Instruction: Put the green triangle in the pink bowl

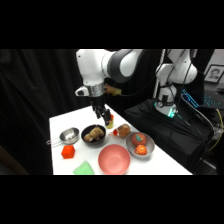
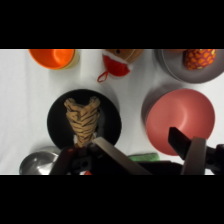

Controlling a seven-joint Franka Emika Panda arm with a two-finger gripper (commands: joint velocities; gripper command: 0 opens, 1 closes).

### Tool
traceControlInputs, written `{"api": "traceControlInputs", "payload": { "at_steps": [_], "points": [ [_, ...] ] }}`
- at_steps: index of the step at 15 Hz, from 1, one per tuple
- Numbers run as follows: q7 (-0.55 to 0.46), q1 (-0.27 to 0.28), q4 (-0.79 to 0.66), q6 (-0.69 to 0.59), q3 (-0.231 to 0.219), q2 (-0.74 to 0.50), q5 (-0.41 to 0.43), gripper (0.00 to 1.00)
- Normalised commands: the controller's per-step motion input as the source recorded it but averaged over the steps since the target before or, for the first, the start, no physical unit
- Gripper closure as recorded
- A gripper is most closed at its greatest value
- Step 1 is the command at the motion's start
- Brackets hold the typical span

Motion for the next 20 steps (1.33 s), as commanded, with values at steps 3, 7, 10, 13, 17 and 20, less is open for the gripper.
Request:
{"api": "traceControlInputs", "payload": {
  "at_steps": [3,7,10,13,17,20],
  "points": [
    [0.04,-0.035,0.08,0.04,0.054,0.05,-0.027,0.00],
    [0.06,0.012,0.34,0.03,0.083,0.20,-0.038,0.00],
    [0.10,0.061,0.60,-0.01,0.086,0.40,-0.060,0.00],
    [0.16,0.079,0.68,0.00,0.043,0.49,-0.123,0.00],
    [0.18,0.095,0.70,-0.01,-0.012,0.52,-0.196,0.00],
    [0.17,0.128,0.70,-0.05,-0.050,0.49,-0.221,0.00]
  ]
}}
